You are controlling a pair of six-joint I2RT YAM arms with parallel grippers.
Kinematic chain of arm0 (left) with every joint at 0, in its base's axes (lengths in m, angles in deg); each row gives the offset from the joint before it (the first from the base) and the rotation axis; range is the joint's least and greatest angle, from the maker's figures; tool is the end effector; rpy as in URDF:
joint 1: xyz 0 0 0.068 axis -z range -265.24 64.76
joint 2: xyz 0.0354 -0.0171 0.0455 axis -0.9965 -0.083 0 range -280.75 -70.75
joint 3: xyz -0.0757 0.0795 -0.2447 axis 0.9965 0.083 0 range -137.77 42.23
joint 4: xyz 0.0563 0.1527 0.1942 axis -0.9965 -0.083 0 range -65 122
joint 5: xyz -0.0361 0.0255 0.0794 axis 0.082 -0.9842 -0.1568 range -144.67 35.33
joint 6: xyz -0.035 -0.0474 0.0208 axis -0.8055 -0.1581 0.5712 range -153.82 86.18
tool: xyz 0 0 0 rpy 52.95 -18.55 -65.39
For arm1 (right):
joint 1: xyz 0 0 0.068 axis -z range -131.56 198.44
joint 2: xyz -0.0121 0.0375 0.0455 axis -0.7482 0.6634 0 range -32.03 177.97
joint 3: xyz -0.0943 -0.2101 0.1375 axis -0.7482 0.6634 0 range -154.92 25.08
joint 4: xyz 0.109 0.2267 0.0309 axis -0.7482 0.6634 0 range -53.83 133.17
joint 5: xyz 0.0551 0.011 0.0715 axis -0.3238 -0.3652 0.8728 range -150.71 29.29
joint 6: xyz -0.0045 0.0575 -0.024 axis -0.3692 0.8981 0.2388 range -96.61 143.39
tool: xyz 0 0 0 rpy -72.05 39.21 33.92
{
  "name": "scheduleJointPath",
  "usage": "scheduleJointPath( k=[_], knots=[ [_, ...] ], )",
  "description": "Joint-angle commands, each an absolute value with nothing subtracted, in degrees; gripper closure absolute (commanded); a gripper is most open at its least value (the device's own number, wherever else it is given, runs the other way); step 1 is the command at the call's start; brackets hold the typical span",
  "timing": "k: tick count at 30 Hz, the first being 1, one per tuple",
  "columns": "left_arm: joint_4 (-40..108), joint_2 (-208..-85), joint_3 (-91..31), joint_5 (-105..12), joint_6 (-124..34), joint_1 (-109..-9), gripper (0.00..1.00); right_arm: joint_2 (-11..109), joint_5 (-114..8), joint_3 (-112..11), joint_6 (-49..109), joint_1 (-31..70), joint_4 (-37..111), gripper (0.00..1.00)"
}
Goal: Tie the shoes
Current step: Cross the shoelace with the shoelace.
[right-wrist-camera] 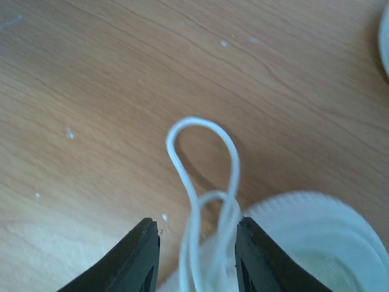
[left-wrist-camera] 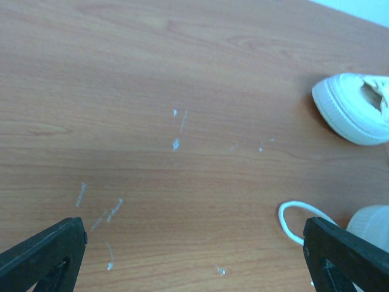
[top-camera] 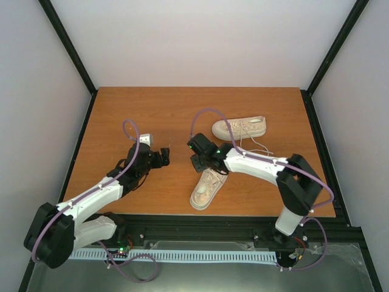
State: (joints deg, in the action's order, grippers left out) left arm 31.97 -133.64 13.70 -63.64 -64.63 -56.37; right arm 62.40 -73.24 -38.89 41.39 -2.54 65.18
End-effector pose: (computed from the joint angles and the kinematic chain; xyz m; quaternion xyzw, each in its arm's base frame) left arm 0.2056 -0.1049 0.1920 -0.0514 0.8811 -0.1714 0.4378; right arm 0.2192 0.2542 0.2001 -0.2446 0.9277 0.0614 0.2753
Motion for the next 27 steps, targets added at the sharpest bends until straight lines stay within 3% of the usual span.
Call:
scheduleJointPath(
  k=[1,9,22,24,26,27],
  knots=[
    [30.8,-131.45,13.08,-69.21,-64.17,-56.85,0.0,69.71,-70.29,-44.9,40.09,-2.19,63.13,0.64],
    [30.34,-131.22,12.7,-68.04,-64.29,-56.85,0.0,79.54,-67.83,-51.38,40.6,-0.69,62.85,0.65],
    [29.93,-131.3,12.27,-67.3,-64.41,-56.85,0.0,86.07,-67.48,-53.83,41.53,-0.01,63.58,0.74],
    [29.78,-131.42,12.2,-67.32,-64.4,-56.85,0.0,86.47,-68.43,-53.59,41.87,0.01,63.63,0.82],
    [29.76,-131.45,12.17,-67.39,-64.41,-56.85,0.0,86.34,-69.08,-53.05,42.11,0.04,63.15,0.96],
    [29.75,-131.33,12.22,-67.45,-64.47,-56.84,0.0,85.82,-69.56,-52.66,42.21,0.05,62.81,0.97]
  ],
)
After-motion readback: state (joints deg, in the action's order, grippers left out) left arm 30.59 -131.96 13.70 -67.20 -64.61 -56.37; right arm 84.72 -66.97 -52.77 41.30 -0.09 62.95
